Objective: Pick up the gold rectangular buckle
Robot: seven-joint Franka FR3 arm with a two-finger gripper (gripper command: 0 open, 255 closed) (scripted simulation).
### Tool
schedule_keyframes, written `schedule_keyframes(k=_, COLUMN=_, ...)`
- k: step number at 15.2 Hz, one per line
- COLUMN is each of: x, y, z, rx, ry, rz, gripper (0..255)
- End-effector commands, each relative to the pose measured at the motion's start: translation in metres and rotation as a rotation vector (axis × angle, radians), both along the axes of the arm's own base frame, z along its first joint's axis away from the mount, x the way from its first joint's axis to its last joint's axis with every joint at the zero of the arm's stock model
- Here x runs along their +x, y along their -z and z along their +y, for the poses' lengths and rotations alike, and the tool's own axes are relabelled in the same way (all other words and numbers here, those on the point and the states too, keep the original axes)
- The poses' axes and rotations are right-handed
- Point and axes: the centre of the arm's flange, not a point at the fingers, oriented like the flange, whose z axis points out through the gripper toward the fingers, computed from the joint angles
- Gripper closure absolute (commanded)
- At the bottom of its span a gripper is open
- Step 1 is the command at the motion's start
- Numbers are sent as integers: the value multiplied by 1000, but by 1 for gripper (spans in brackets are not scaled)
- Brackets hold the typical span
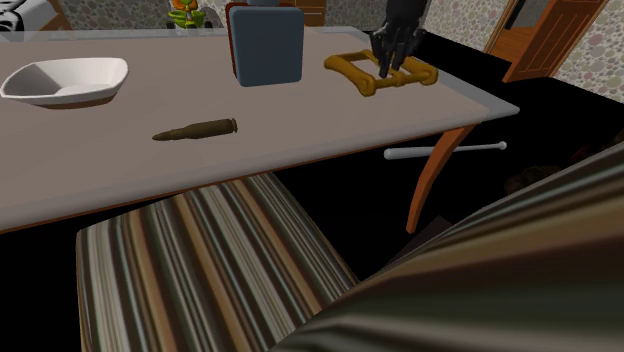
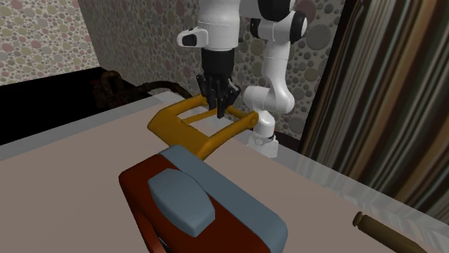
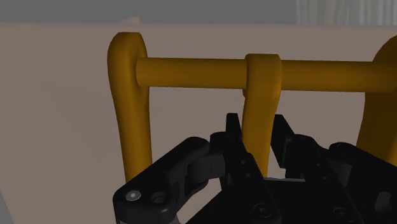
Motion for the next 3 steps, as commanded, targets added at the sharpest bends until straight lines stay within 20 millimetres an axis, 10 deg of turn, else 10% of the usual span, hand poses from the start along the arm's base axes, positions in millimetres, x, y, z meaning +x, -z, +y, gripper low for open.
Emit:
schedule_keyframes(k=1, x=-1, y=-10, z=0, rx=0, ry=0, rz=0, gripper=255)
schedule_keyframes(k=3, x=-1, y=-11, z=0, rx=0, ry=0, rz=0, gripper=255)
